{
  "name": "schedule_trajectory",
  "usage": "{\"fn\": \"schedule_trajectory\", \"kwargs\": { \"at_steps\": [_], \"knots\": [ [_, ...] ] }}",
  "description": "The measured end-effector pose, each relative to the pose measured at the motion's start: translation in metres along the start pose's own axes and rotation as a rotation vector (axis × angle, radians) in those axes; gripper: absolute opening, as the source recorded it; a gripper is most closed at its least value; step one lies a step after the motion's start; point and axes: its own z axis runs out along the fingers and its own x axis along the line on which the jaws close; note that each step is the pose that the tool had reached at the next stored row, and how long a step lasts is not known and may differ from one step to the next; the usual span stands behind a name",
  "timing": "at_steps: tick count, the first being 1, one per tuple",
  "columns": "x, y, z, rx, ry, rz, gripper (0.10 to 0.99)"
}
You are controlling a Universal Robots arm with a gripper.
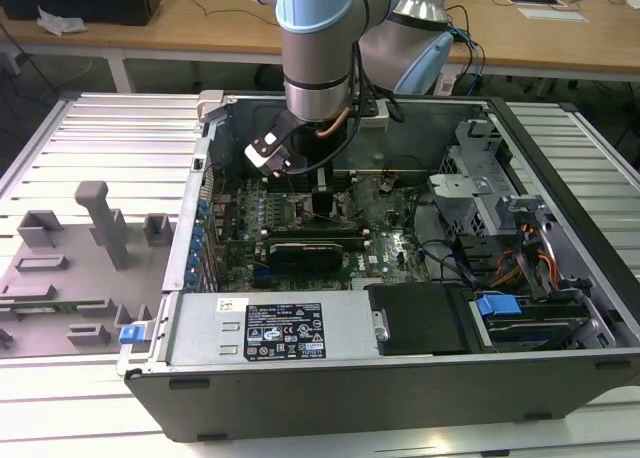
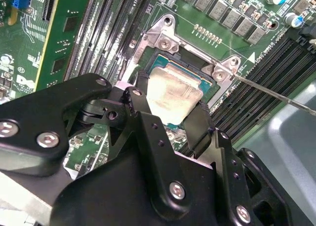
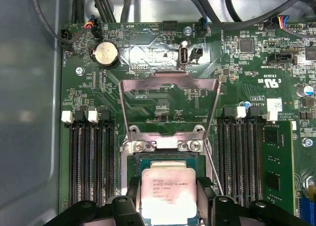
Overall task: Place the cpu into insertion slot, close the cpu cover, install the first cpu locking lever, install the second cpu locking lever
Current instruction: 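Place the cpu into insertion slot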
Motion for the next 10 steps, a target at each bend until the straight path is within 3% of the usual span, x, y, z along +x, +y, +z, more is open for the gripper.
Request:
{"fn": "schedule_trajectory", "kwargs": {
  "at_steps": [10],
  "knots": [
    [0.0,0.0002,0.0,0.0,0.0,0.0,0.549]
  ]
}}
